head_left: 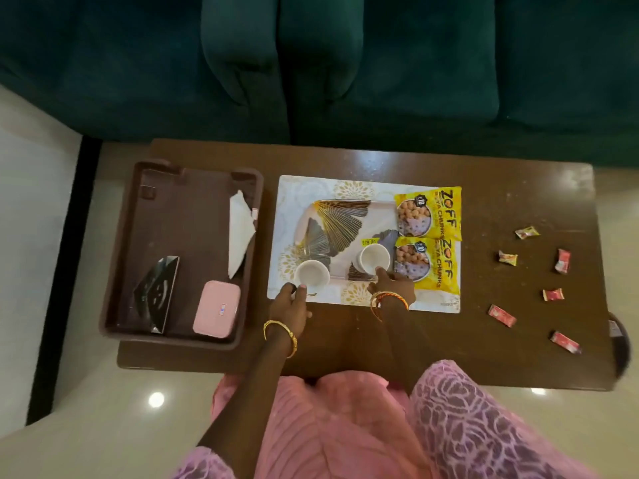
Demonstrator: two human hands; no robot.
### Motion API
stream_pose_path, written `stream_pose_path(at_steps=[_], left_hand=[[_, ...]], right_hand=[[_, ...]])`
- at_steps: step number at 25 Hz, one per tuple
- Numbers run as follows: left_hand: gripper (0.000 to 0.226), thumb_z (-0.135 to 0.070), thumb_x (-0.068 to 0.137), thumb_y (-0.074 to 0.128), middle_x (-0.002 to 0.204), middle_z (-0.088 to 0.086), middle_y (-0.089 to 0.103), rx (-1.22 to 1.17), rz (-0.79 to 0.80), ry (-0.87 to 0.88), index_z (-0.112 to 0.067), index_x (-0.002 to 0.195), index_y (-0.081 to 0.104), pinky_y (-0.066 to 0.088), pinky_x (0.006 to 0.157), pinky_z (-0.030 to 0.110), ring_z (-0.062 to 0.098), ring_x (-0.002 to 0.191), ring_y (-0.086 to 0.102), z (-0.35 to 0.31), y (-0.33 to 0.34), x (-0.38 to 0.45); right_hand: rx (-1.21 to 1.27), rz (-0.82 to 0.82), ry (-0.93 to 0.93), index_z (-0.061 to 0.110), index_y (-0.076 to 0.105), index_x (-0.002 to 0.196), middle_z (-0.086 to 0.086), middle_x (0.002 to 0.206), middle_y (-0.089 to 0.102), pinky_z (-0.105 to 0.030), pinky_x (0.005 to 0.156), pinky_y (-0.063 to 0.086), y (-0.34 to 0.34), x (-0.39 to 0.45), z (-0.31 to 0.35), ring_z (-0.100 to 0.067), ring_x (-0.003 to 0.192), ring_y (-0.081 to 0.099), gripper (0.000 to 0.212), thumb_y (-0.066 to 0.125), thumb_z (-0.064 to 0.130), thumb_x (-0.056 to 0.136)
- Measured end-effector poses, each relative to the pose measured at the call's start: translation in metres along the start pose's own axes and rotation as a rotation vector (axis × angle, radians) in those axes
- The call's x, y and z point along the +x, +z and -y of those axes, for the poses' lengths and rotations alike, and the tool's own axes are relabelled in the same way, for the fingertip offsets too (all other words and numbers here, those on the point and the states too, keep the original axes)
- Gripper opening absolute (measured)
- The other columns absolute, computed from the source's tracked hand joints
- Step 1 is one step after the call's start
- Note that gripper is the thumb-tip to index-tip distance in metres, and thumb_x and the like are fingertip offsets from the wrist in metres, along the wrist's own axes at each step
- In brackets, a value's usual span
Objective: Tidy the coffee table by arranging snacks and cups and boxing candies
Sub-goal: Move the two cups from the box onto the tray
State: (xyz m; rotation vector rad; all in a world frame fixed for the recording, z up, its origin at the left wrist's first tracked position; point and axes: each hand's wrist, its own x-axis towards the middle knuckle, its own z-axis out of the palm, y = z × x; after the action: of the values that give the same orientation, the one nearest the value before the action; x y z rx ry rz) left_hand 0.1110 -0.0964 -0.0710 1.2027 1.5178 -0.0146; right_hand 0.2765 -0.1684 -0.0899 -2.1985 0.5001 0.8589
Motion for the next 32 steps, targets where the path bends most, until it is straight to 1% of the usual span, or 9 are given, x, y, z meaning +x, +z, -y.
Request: stream_pose_path(at_steps=[6,10,14,18,21,24,27,30,32], left_hand=[[0.026,-0.035,0.094,0.042,0.077,0.0,0.062,0.064,0.027,-0.039,-0.013,0.086,0.052,0.047,0.065,0.03,0.017,0.059,0.062,-0.001,0.032,-0.002],[0.026,-0.035,0.095,0.041,0.075,-0.001,0.06,0.082,0.051,-0.055,-0.013,0.086,0.052,0.045,0.061,0.028,0.015,0.058,0.061,-0.004,0.039,-0.002],[0.024,-0.035,0.095,0.04,0.079,0.0,0.06,0.119,0.084,-0.045,-0.016,0.084,0.05,0.046,0.063,0.03,0.014,0.057,0.061,-0.015,0.041,0.003],[0.022,-0.034,0.095,0.041,0.096,0.006,0.063,0.141,0.097,-0.019,-0.015,0.093,0.053,0.046,0.062,0.027,0.017,0.063,0.062,-0.036,0.042,0.009],[0.027,-0.033,0.095,0.043,0.107,0.012,0.063,0.12,0.127,-0.015,-0.011,0.102,0.055,0.045,0.053,0.023,0.028,0.081,0.066,-0.053,0.044,0.011],[0.031,-0.032,0.095,0.043,0.114,0.015,0.063,0.162,0.19,0.041,-0.008,0.109,0.056,0.049,0.059,0.026,0.033,0.094,0.064,-0.073,0.05,0.013],[0.025,-0.032,0.094,0.046,0.111,0.018,0.064,0.298,0.234,0.157,-0.011,0.097,0.058,0.043,0.075,0.033,0.034,0.099,0.06,-0.094,0.052,0.024],[0.018,-0.034,0.092,0.049,0.102,0.019,0.066,0.337,0.263,0.222,-0.019,0.083,0.051,0.045,0.075,0.034,0.035,0.096,0.06,-0.115,0.054,0.039],[0.017,-0.037,0.089,0.053,0.097,0.014,0.065,0.232,0.271,0.241,-0.02,0.091,0.05,0.051,0.079,0.041,0.036,0.095,0.063,-0.128,0.063,0.046]], right_hand=[[0.037,-0.045,0.104,0.001,0.071,0.092,-0.016,0.092,0.074,-0.031,0.075,0.05,-0.006,0.028,-0.001,-0.029,0.084,0.068,0.035,0.07,0.033,0.079],[0.029,-0.043,0.13,0.0,0.07,0.092,-0.016,0.091,0.074,-0.024,0.065,0.04,-0.007,0.029,-0.004,-0.021,0.069,0.06,0.035,0.071,0.032,0.079],[-0.012,-0.023,0.145,0.002,0.069,0.098,-0.016,0.099,0.074,-0.032,0.077,0.051,-0.011,0.029,-0.003,-0.025,0.084,0.068,0.035,0.068,0.033,0.082],[-0.212,-0.039,0.157,0.0,0.057,0.116,-0.022,0.118,0.064,-0.043,0.089,0.047,-0.025,0.025,0.01,-0.038,0.109,0.059,0.047,0.06,0.037,0.086],[-0.094,-0.1,-0.055,0.005,0.053,0.117,-0.02,0.118,0.061,-0.041,0.086,0.047,-0.033,0.012,0.029,-0.038,0.11,0.057,0.044,0.063,0.032,0.083],[-0.181,0.266,-0.43,0.012,0.061,0.112,-0.006,0.101,0.058,-0.03,0.076,0.045,-0.034,0.0,0.053,-0.024,0.093,0.06,0.038,0.07,0.03,0.08],[-0.474,0.485,-0.672,0.011,0.063,0.118,-0.008,0.113,0.064,-0.032,0.083,0.049,-0.031,0.012,0.078,-0.025,0.099,0.061,0.036,0.067,0.016,0.082],[-0.531,0.406,-0.74,0.007,0.068,0.11,-0.015,0.114,0.069,-0.041,0.089,0.051,-0.025,0.029,0.101,-0.033,0.103,0.062,0.027,0.059,0.007,0.084],[-0.524,0.263,-0.713,0.005,0.068,0.107,-0.02,0.108,0.07,-0.037,0.083,0.051,-0.019,0.037,0.113,-0.035,0.096,0.064,0.025,0.059,0.006,0.084]])
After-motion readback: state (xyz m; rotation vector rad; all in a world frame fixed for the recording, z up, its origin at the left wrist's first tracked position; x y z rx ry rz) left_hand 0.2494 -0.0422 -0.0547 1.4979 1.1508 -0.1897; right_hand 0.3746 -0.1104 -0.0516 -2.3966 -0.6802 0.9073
